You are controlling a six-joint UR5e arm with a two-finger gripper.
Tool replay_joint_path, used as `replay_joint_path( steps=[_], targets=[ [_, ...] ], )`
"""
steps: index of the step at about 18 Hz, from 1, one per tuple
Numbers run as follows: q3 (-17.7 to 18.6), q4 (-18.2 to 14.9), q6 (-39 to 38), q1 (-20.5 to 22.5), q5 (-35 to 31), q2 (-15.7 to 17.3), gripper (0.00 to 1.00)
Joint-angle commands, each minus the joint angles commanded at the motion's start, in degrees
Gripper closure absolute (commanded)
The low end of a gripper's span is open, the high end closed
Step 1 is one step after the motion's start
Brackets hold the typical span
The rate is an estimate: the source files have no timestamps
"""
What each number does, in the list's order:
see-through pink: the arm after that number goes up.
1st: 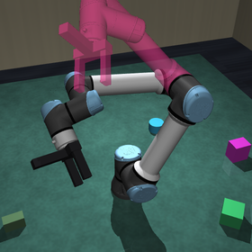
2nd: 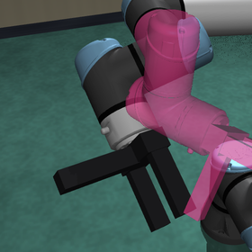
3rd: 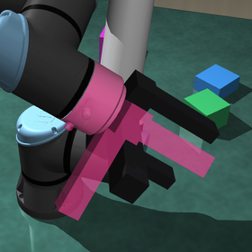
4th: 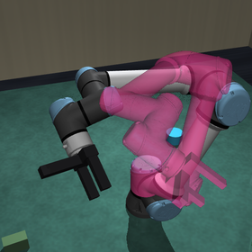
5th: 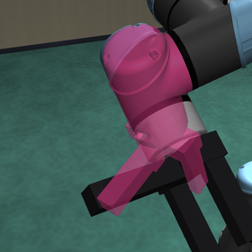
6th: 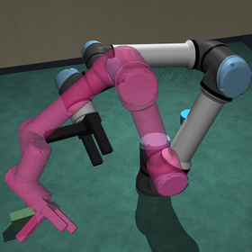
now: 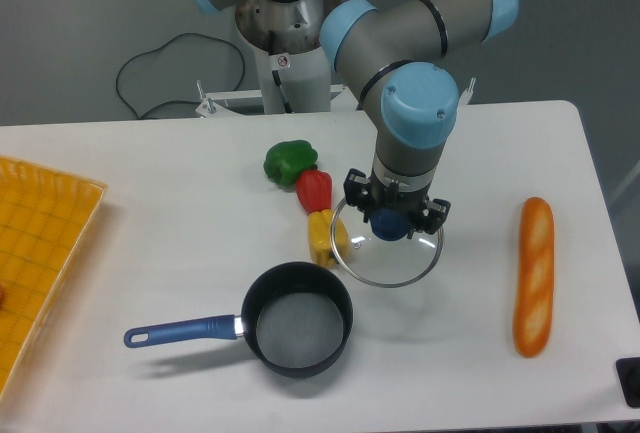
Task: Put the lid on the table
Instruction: 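Hold the glass lid by its blue knob above the table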
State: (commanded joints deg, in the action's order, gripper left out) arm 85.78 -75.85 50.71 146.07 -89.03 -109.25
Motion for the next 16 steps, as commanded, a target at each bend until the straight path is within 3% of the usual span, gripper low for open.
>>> replay_joint_path(
  steps=[8,16],
  targets=[
    [0.09,-0.09,1.84,1.49,1.76,0.44,0.53],
    [2.46,0.7,4.48,2.11,1.67,0.44,0.53]
  ],
)
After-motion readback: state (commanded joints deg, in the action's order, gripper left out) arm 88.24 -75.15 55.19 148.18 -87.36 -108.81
